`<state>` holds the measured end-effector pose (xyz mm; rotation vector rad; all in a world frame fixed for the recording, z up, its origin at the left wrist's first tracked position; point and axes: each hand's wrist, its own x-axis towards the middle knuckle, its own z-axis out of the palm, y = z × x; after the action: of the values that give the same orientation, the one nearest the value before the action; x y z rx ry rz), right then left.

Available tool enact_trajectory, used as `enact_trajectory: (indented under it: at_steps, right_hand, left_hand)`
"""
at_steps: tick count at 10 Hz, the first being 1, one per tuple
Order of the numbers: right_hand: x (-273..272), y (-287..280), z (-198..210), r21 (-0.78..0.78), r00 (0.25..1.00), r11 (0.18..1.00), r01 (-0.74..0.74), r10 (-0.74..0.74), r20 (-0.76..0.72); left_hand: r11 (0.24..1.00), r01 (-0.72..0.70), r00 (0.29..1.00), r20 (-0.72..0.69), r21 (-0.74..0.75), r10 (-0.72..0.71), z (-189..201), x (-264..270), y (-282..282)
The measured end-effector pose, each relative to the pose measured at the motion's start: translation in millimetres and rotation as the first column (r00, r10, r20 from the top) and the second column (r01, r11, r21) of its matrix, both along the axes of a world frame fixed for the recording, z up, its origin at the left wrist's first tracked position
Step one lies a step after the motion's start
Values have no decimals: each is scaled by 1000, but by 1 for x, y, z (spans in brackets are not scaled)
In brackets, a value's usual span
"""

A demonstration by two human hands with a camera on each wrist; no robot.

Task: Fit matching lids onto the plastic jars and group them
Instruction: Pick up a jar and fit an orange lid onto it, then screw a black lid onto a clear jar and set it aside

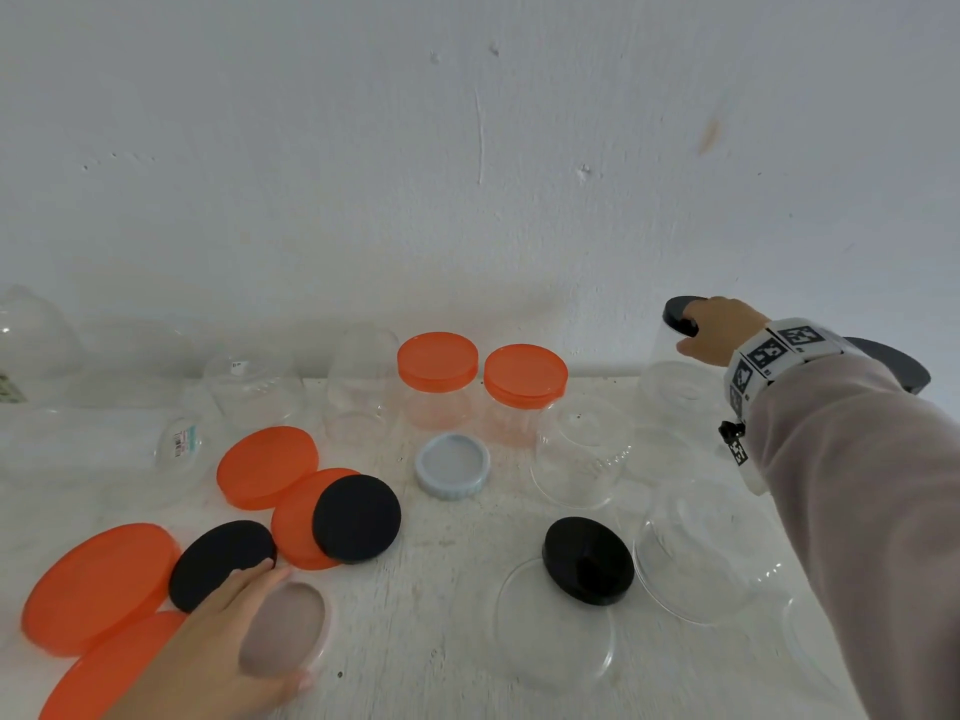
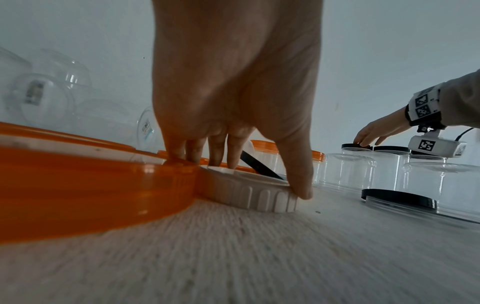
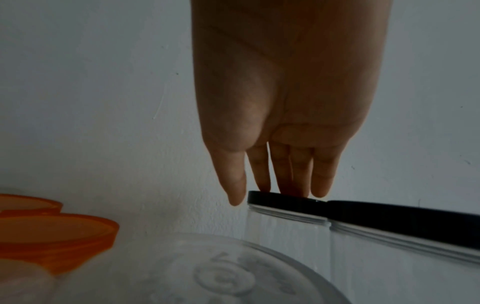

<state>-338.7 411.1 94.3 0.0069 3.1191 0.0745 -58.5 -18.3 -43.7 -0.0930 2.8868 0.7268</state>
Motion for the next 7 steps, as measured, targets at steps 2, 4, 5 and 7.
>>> enact_trajectory:
  at_steps: [2, 4, 5, 7]
  right_hand:
    - [18, -8, 4, 4, 997, 998, -61, 61, 37]
    - [52, -28, 3, -104, 986, 982, -155, 161, 44]
    - [68, -44, -3, -131, 979, 974, -187, 196, 63]
    - [87, -87, -21, -108, 959, 975, -196, 213, 185]
  left_hand:
    - [999, -42, 994, 101, 32, 38, 6, 0, 10]
    - [990, -131, 980, 155, 50, 122, 3, -1, 11]
    - [982, -179, 962, 219, 60, 162, 6, -2, 14]
    - [976, -211, 977, 18, -51, 212, 8, -14, 16]
